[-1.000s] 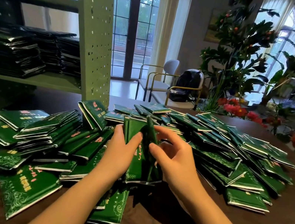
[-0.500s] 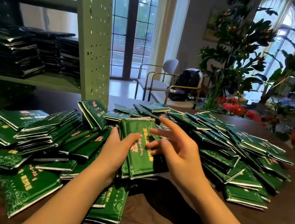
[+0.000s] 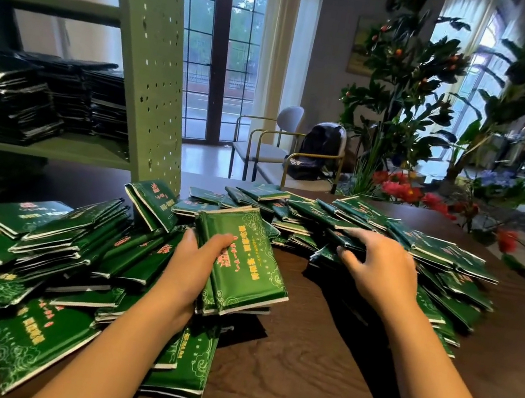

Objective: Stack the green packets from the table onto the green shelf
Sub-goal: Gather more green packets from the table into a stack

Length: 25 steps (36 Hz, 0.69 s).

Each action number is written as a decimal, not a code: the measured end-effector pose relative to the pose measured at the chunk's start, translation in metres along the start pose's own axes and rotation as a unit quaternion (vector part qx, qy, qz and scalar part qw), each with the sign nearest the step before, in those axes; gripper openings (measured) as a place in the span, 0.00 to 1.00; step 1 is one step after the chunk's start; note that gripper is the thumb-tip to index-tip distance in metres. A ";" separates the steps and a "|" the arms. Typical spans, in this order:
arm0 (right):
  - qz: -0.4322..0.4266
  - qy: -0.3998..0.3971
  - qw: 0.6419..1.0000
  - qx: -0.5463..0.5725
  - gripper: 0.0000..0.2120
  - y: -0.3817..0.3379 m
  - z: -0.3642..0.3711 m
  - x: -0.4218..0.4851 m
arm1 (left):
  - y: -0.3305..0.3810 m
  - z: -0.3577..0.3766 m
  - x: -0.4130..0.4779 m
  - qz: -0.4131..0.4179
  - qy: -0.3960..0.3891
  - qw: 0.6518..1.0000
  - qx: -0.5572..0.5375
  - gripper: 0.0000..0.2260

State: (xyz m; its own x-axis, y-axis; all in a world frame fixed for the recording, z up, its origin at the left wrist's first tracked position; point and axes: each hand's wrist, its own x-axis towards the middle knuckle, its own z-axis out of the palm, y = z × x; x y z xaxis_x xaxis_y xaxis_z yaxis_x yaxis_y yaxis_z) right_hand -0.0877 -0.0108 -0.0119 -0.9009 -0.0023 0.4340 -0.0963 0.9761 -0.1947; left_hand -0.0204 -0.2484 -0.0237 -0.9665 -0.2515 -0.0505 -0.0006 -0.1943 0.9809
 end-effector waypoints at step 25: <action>-0.255 0.304 0.864 0.311 0.09 -0.065 0.008 -0.036 | -0.005 -0.001 0.005 -0.031 -0.007 1.000 0.001 0.08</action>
State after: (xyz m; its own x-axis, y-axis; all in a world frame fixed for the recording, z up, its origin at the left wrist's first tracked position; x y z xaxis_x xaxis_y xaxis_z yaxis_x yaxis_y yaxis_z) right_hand -0.0521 -0.0762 -0.0216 -0.3047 -0.0985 0.9473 -0.7939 0.5757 -0.1955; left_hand -0.0253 -0.2500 -0.0287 -0.9683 -0.2254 -0.1080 -0.0606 -0.2075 0.9764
